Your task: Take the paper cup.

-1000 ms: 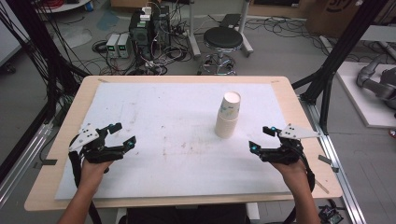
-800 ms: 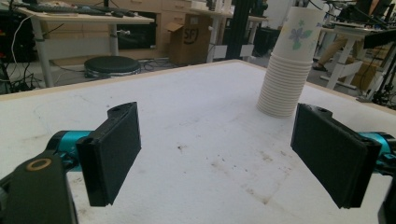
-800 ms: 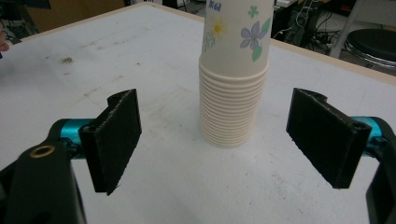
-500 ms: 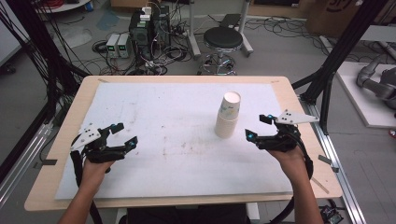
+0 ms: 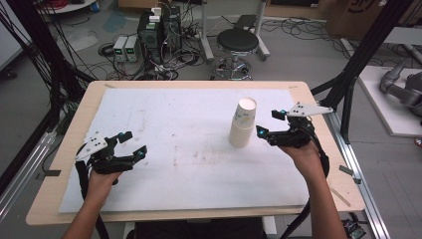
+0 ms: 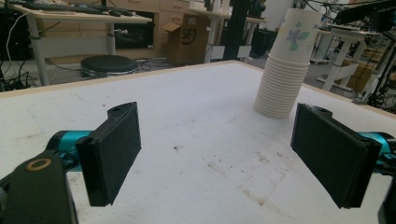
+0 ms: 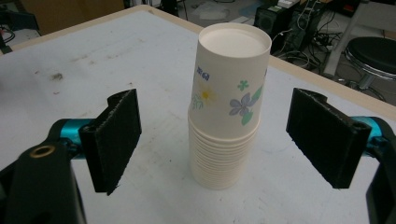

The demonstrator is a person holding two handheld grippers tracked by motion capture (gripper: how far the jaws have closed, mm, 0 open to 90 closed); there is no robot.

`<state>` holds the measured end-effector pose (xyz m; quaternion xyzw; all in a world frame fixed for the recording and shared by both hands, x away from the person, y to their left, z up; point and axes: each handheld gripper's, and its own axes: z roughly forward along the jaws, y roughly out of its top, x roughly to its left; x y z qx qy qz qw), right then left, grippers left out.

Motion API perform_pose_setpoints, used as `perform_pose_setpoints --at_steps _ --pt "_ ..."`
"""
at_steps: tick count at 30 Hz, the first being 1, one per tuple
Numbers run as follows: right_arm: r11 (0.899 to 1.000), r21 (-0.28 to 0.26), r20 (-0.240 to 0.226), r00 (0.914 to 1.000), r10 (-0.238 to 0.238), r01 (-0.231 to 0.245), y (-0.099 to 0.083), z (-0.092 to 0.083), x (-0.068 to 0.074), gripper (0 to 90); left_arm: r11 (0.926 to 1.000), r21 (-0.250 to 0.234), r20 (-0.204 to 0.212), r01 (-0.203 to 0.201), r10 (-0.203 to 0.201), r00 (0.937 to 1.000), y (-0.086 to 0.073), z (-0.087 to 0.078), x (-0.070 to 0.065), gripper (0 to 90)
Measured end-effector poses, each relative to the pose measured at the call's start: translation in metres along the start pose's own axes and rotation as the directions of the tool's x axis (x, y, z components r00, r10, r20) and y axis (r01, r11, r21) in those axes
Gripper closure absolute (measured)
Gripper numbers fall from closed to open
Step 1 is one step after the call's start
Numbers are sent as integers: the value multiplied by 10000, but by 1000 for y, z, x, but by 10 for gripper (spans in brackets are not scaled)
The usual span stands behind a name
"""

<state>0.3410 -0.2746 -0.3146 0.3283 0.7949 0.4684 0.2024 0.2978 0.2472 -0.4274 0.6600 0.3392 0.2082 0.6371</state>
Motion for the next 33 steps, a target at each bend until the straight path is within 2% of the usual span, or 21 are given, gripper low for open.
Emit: perform_pose_setpoints --at_steps 6,11,13,19,21,33 --pt "9999 164 -63 10000 -49 50 10 7 -3 180 10000 46 14 1 -1 10000 0 0 0 160" --pt "9992 398 -200 9998 -2 10 19 18 -7 180 9999 97 64 -24 23 10000 -1 2 -1 160" --pt "9978 659 -158 9998 80 -69 24 27 -10 180 9999 137 78 -53 52 10000 -1 2 -1 160" --pt "9956 874 -346 9987 366 -334 27 45 -16 180 9999 158 140 -43 41 9999 -1 3 -2 160" --pt "9939 1067 -326 9989 326 -290 28 53 -16 180 9998 172 143 -67 65 9999 -1 3 -2 160" --pt "9905 1316 -368 9983 457 -405 35 79 -21 189 9997 228 160 -92 88 9998 -2 4 -3 160"
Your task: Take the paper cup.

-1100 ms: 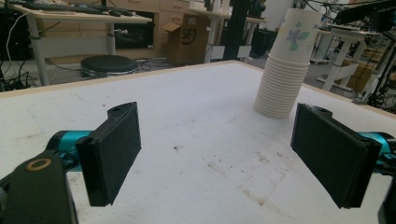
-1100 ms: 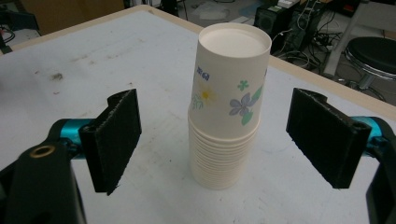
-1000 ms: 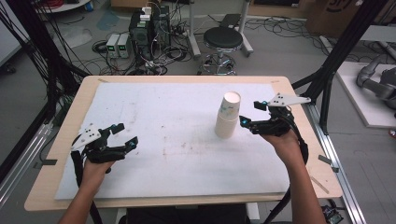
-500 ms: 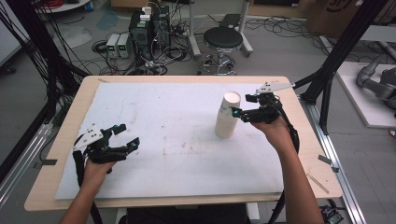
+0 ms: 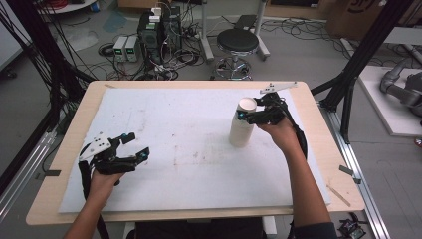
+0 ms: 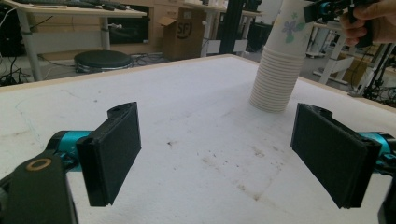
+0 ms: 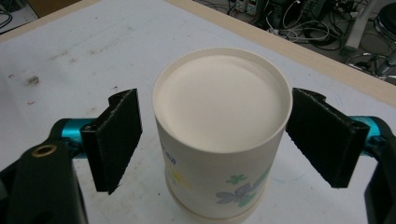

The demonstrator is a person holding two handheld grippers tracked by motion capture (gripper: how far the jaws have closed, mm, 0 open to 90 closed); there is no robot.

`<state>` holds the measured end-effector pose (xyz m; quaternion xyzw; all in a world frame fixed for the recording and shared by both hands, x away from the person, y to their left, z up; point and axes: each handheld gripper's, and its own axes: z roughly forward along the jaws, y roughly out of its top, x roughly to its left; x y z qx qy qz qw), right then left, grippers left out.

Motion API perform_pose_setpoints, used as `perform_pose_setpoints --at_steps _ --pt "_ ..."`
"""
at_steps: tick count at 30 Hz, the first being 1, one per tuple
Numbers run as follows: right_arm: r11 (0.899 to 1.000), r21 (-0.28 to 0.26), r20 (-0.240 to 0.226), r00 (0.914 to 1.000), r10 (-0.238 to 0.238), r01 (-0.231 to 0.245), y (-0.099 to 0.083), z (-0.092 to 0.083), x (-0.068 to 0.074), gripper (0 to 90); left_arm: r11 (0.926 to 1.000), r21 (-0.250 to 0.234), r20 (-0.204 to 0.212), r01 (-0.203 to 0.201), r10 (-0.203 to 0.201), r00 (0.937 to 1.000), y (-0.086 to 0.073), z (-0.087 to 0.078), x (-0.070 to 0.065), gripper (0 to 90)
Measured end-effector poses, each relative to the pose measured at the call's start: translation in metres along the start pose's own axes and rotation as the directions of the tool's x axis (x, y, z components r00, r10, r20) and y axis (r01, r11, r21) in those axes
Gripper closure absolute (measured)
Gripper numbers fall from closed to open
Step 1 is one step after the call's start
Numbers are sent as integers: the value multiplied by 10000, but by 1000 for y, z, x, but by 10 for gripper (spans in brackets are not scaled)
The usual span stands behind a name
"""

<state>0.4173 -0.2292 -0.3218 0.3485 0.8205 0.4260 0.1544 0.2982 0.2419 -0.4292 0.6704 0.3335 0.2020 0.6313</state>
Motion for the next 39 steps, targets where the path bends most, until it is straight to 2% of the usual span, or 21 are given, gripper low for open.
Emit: perform_pose_setpoints --at_steps 1,3,9,17,20,21,29,39 --pt "10000 22 52 10000 14 -14 0 1 0 196 10000 9 11 18 -18 10000 0 0 0 160" --pt "10000 31 52 10000 -63 62 0 1 -1 284 10000 18 -19 5 -5 10000 0 -1 1 160" --pt "9997 -182 -8 9998 -181 181 1 -2 -2 331 10000 0 -9 18 -18 10000 0 -1 1 160" --pt "9980 -547 43 9995 -300 302 5 -8 -2 337 10000 59 7 23 -23 10000 -1 0 1 160" --pt "9966 -808 -14 9999 -169 167 11 -17 -1 341 10000 90 -4 17 -17 10000 -1 0 1 160" --pt "9966 -811 125 9998 -158 168 13 -20 -1 342 9999 105 -2 17 -17 10000 -1 0 1 160" --pt "9923 -1232 145 9998 -129 146 24 -38 2 347 9999 100 13 57 -57 10000 -1 1 1 160" --pt "9835 -1743 239 9987 -461 495 32 -65 11 351 9999 108 20 61 -62 10000 -1 1 1 160"
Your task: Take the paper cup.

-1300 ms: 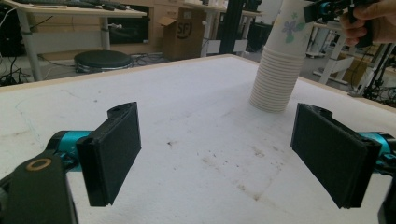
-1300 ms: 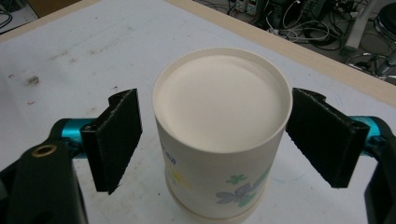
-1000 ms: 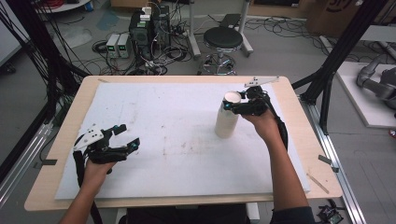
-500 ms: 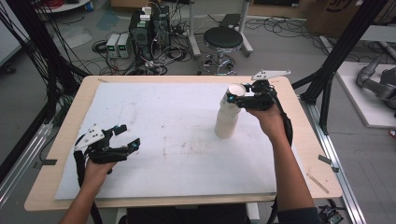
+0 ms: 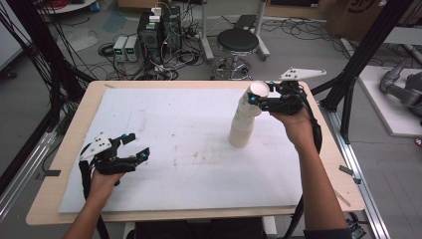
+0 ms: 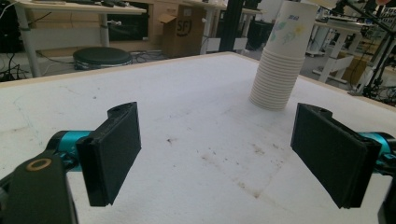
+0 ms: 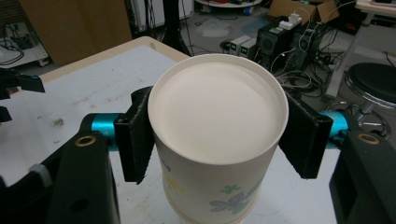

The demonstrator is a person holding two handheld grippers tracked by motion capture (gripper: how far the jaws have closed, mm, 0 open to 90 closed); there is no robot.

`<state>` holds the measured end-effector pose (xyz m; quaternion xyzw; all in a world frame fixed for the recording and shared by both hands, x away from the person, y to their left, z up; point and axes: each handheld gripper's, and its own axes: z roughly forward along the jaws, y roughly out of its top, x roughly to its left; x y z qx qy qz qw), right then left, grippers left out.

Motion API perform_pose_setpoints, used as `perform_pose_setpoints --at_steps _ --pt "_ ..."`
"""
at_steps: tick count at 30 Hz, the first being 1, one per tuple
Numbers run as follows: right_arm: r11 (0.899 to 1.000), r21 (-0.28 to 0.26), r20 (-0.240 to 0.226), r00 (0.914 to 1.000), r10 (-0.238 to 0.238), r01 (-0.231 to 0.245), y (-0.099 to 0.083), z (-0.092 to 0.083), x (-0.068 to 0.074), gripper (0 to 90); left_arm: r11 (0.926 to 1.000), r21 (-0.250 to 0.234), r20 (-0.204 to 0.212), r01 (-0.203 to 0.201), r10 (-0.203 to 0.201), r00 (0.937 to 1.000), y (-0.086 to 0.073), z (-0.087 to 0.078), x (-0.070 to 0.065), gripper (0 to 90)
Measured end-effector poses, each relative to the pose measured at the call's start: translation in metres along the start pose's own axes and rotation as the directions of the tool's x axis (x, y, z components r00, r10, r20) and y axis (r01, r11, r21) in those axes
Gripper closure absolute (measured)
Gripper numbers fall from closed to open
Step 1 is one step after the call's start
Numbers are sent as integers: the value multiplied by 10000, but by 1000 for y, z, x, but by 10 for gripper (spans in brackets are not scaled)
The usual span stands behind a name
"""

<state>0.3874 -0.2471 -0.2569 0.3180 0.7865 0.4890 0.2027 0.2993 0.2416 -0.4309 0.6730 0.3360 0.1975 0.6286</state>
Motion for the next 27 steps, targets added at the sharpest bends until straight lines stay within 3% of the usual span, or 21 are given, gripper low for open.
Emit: perform_pose_setpoints --at_steps 8,15,24,27 --pt "9997 -215 -72 9999 -117 115 -5 -21 7 352 9999 -71 206 132 -131 9997 0 1 -1 160" --pt "9993 -337 -599 9981 -154 134 -30 -43 22 354 10000 -43 315 -34 36 9995 -1 3 -3 157" --pt "9998 -163 -1371 9905 -121 100 -63 -40 40 357 9999 -1 678 -135 135 9976 -1 6 -7 158" --pt "9998 -33 -1408 9899 -185 182 -68 -37 43 357 9995 96 748 -295 287 9968 0 7 -9 157"
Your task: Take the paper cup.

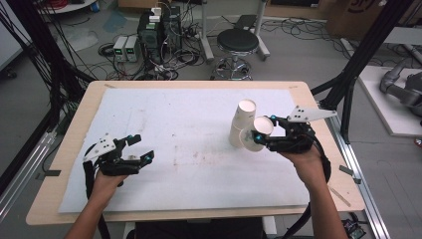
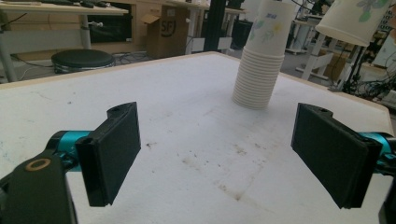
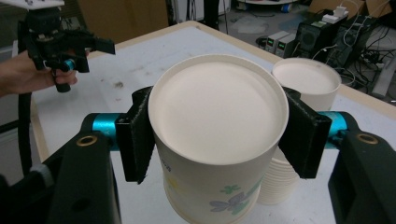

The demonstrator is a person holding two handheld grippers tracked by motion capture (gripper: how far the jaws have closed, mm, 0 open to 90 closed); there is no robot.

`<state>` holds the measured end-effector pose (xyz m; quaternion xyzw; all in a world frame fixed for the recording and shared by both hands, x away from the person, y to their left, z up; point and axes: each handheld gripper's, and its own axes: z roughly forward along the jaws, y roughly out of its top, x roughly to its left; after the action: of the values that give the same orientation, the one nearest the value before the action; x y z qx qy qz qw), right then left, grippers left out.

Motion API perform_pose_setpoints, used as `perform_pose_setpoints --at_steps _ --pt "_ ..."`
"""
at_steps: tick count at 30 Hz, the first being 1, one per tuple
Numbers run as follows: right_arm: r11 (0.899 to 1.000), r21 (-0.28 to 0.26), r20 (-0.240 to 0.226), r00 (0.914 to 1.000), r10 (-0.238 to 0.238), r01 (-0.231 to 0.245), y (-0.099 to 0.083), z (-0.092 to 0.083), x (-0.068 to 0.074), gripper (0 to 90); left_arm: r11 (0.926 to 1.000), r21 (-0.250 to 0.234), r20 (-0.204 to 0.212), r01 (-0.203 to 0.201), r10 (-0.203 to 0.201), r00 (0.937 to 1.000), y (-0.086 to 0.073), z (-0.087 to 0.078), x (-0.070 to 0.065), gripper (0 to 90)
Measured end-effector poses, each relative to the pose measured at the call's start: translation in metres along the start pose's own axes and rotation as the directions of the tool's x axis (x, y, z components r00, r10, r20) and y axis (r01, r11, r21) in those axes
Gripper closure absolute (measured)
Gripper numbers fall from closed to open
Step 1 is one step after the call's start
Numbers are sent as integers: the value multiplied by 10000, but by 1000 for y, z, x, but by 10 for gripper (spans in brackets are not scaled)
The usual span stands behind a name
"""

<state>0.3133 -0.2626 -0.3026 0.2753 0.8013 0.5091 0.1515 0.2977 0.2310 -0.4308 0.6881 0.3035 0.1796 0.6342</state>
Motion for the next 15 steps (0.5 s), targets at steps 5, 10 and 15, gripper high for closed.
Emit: perform_pose_setpoints --at_steps 5,10,15 --pt "9995 125 -353 9990 -289 294 -5 16 7 357 10000 62 188 -36 35 9998 -1 1 -1 157" --pt "9987 40 -788 9956 -505 509 -4 31 15 358 10000 27 205 -10 10 9998 -2 2 -1 158" --pt "9979 146 -1010 9930 -616 634 -1 44 20 359 10000 50 221 -24 23 9998 -1 1 -1 158"
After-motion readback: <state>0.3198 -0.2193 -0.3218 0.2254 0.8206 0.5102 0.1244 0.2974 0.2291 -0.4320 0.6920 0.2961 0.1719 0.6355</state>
